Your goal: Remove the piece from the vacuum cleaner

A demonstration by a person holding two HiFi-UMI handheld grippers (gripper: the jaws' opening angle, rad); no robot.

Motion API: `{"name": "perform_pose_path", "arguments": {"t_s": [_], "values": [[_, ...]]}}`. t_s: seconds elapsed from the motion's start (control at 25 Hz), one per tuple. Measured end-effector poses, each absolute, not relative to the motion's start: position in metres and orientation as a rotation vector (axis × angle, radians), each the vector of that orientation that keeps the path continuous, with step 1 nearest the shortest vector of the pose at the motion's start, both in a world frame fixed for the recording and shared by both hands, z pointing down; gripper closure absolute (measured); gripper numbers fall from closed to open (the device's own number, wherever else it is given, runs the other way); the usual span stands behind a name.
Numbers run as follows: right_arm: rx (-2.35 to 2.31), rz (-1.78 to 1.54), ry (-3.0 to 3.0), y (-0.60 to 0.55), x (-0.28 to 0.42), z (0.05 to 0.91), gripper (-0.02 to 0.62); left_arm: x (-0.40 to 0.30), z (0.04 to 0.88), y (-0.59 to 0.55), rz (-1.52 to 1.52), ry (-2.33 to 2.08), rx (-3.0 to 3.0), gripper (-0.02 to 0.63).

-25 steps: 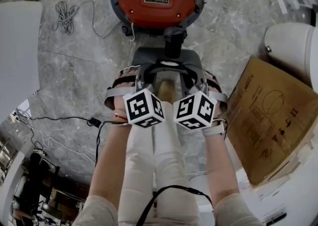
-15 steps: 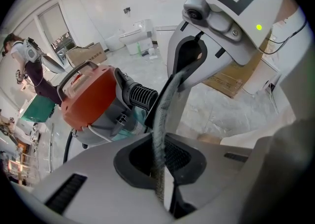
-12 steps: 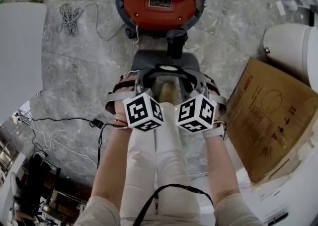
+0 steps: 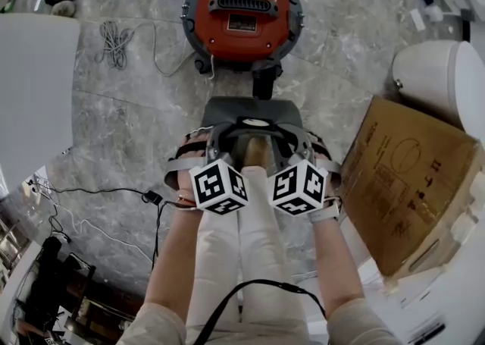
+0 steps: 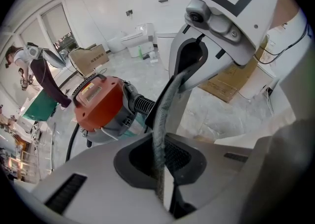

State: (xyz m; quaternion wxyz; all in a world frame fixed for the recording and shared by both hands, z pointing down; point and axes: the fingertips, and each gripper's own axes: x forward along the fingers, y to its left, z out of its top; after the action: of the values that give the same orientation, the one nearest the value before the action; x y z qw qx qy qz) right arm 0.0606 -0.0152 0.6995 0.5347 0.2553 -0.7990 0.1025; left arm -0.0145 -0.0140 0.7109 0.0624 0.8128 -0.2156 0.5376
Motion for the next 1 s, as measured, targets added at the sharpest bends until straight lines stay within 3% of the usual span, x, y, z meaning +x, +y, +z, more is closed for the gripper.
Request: {"name": "perform_pose_path", "arguments": {"t_s": [1.0], "values": [[0.61,0.297,-2.008,0.004,0.068,0.547,0.558,-0.005,0.562,0.001,1.532,-0.498,2.53,0.572]]}}
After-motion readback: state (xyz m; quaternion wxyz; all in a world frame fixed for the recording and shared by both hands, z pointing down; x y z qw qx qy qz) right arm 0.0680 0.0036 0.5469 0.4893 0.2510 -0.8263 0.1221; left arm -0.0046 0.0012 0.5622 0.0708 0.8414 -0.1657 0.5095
